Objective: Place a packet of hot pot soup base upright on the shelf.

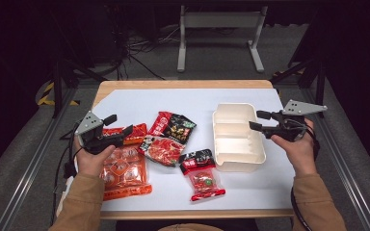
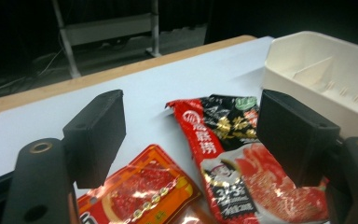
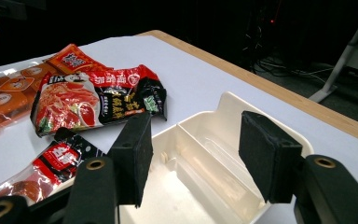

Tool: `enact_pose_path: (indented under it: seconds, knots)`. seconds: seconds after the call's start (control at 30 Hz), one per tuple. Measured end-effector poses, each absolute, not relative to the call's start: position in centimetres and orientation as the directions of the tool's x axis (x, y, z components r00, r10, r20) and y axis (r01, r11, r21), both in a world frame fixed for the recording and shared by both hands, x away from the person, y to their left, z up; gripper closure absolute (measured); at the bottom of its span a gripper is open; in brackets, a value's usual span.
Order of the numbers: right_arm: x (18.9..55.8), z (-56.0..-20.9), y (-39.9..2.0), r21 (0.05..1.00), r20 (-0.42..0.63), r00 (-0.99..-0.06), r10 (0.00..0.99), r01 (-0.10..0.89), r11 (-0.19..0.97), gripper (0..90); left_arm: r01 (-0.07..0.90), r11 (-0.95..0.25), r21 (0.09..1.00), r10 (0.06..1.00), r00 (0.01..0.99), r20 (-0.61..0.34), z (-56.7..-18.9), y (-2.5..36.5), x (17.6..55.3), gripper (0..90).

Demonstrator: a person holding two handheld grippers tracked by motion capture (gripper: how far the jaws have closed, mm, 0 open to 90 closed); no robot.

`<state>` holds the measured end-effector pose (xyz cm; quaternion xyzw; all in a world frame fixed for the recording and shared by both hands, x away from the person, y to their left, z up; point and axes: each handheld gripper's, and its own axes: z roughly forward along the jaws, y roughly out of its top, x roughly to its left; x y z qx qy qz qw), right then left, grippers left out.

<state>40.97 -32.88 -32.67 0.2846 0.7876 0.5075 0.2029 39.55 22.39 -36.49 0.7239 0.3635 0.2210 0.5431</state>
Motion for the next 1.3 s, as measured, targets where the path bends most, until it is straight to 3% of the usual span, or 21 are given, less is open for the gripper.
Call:
enact_pose_path:
  seconds: [0.73, 1.3]
  knots:
    - [40.8, -32.8, -34.8, 0.92, -0.004, -0.718, 0.696, 0.271, 0.285, 43.5, 0.297, -0.215, 0.93, 0.727, 0.684, -0.05, -35.0, 18.7, 44.1, 33.9]
    - [40.4, -32.8, -35.1, 0.922, 0.004, -0.715, 0.699, 0.274, 0.274, 42.0, 0.332, -0.275, 0.902, 0.698, 0.714, -0.05, -34.8, 15.2, 48.1, 32.9]
